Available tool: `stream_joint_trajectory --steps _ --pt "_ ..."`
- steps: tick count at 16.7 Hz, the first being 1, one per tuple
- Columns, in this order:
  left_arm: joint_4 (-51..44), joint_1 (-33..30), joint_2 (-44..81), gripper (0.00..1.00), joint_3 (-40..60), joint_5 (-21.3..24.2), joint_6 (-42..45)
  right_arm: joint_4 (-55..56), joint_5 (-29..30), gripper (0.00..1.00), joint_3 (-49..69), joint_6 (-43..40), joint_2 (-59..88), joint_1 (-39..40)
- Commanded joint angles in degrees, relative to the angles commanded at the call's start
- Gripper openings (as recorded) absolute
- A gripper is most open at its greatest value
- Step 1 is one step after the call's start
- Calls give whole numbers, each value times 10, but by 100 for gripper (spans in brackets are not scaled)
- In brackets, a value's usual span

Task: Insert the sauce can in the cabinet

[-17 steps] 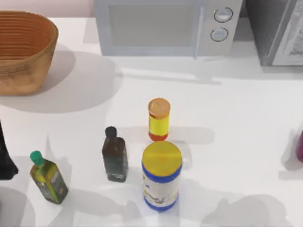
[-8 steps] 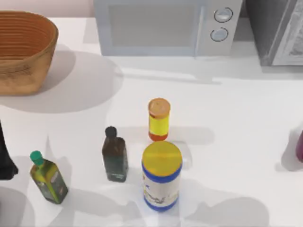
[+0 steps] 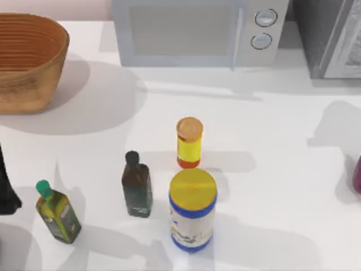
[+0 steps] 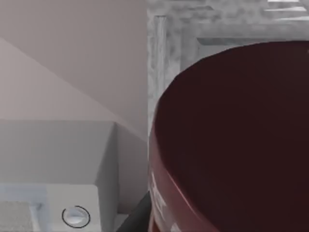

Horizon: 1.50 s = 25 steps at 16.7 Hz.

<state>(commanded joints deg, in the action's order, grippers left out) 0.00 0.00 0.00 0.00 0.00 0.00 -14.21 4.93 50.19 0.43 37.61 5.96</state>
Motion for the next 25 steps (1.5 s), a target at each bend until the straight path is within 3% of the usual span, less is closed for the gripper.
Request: stream_joint_trajectory --steps 6,10,20,25 --pt "0 0 0 100 0 0 0 -93 42 0 347 2 238 27" --pt "0 0 0 100 0 0 0 -138 60 0 505 4 350 42" --pt "0 0 0 100 0 0 0 -151 63 0 572 6 405 45" --pt "0 0 0 100 0 0 0 -133 47 0 679 6 509 28"
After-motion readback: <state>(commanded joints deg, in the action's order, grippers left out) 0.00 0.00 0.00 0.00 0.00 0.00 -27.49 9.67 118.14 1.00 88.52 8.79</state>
